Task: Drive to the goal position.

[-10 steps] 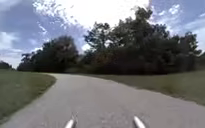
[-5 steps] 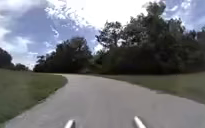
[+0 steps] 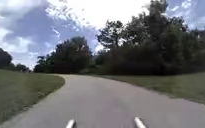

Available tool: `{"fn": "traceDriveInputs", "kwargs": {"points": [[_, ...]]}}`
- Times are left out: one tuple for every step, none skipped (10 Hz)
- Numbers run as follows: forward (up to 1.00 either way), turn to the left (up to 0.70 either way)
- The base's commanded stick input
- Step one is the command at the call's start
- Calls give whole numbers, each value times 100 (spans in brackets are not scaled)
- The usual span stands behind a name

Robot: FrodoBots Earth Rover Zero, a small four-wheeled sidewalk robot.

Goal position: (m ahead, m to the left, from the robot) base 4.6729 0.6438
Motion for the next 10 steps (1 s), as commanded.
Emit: {"fn": "traceDriveInputs", "kwargs": {"points": [[70,0],[70,0],[70,0],[70,0],[70,0],[70,0],[70,12],[70,32],[70,30],[70,0]]}}
